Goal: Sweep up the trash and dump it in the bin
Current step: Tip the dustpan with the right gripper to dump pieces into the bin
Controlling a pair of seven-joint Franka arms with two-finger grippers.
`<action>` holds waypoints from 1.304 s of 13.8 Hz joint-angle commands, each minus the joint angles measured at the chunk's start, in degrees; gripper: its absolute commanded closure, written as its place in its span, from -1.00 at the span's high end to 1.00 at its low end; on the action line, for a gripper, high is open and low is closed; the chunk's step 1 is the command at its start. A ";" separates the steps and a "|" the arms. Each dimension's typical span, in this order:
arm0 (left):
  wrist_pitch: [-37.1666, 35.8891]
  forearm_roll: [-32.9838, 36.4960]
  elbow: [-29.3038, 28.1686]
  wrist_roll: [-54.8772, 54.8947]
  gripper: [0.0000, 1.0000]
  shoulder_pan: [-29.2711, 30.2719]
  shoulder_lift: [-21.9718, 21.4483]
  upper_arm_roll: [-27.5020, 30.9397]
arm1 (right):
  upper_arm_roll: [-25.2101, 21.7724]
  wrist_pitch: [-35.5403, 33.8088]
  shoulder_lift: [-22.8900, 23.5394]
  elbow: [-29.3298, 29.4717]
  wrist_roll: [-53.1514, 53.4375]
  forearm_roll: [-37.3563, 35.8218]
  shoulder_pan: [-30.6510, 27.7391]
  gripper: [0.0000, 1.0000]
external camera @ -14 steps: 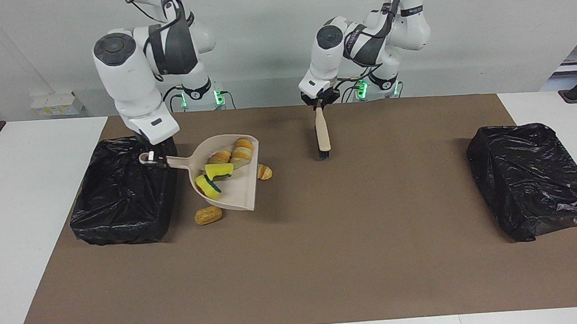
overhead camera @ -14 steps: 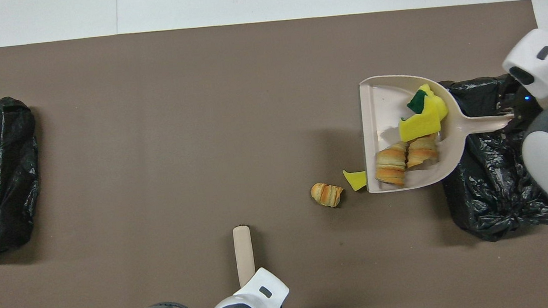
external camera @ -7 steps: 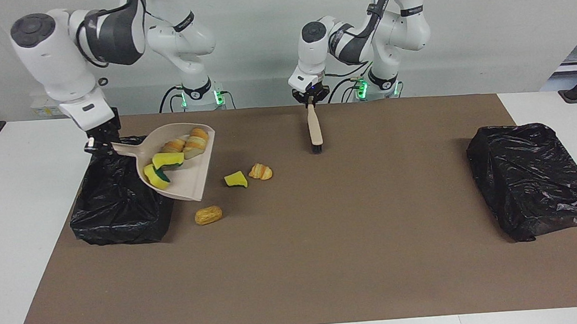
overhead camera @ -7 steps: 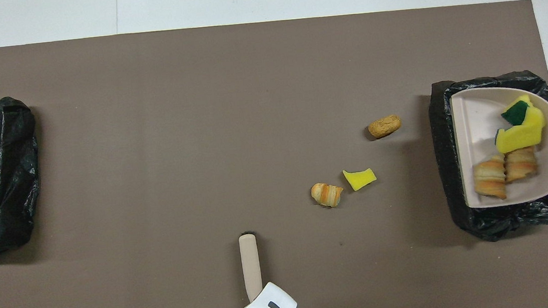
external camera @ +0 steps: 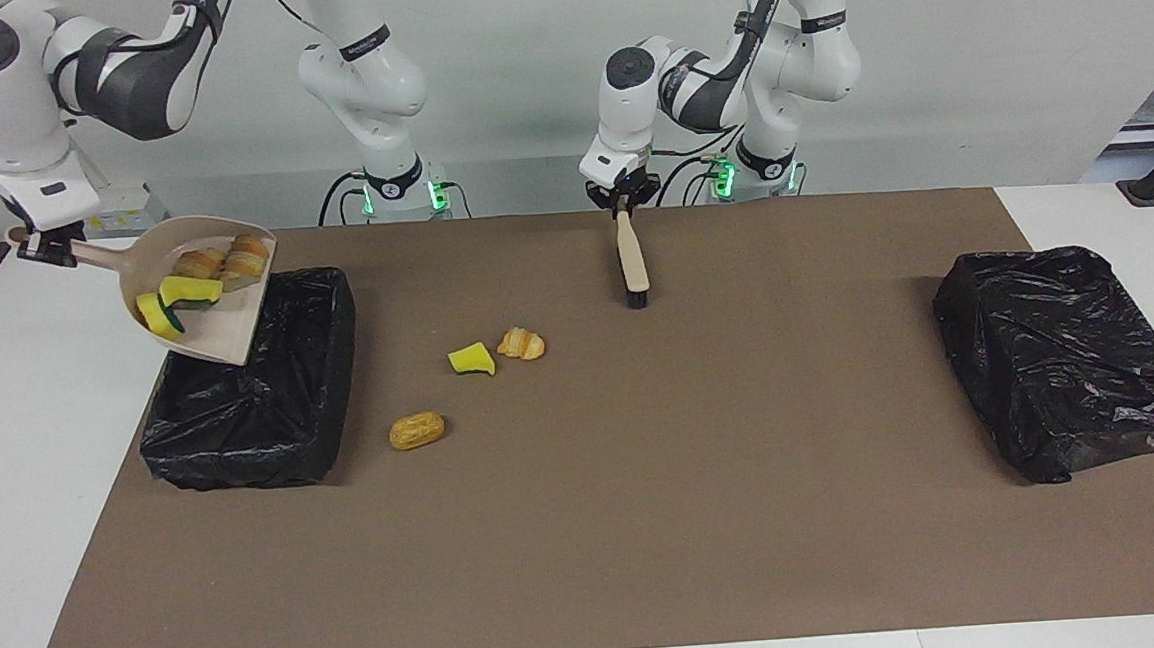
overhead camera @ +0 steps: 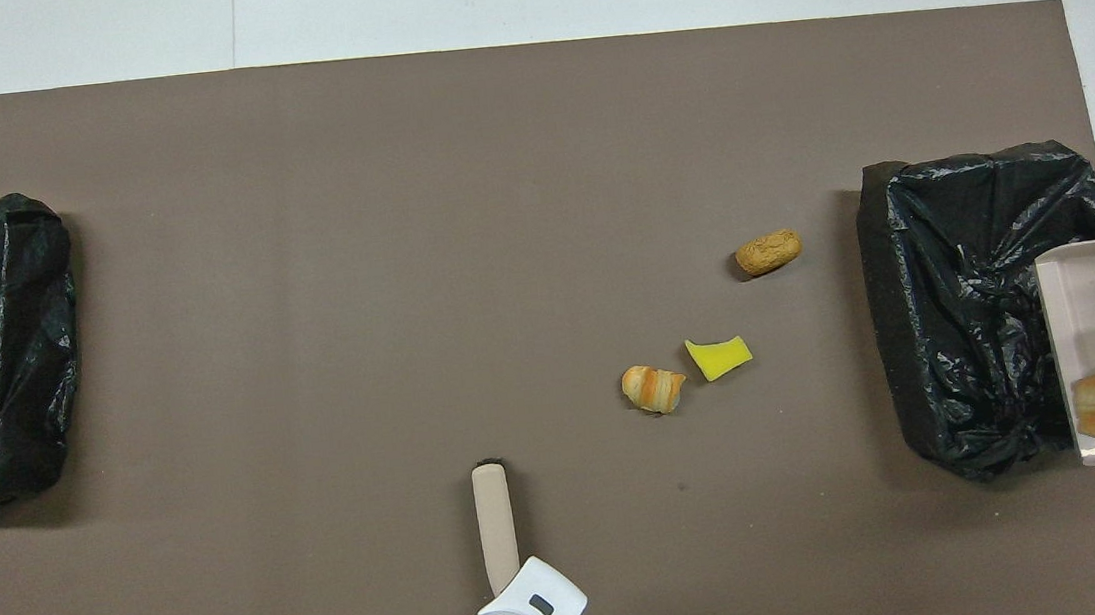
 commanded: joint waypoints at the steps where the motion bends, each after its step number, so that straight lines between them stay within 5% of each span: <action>1: 0.62 -0.81 -0.24 4.35 -0.60 2.66 1.14 0.19 | 0.51 1.35 -1.41 -3.13 7.01 -6.16 1.89 -1.00; 3: 0.18 -1.16 -0.24 6.49 -0.35 2.94 1.23 0.19 | 0.51 1.26 -1.23 -3.22 10.00 -8.02 4.44 -1.00; 6: 0.09 -1.25 -0.06 10.78 1.00 3.11 1.50 0.46 | 0.51 -1.45 -1.32 -3.31 10.89 -8.29 8.30 -1.00; 11: -7.99 -0.82 9.41 15.27 1.00 10.30 5.28 0.55 | 0.43 -1.99 -0.62 -1.91 4.60 -9.77 9.73 -1.00; 18: -8.52 6.83 20.93 30.01 1.00 23.39 5.19 0.81 | 0.86 -0.59 1.50 5.04 -11.96 -12.69 9.90 -1.00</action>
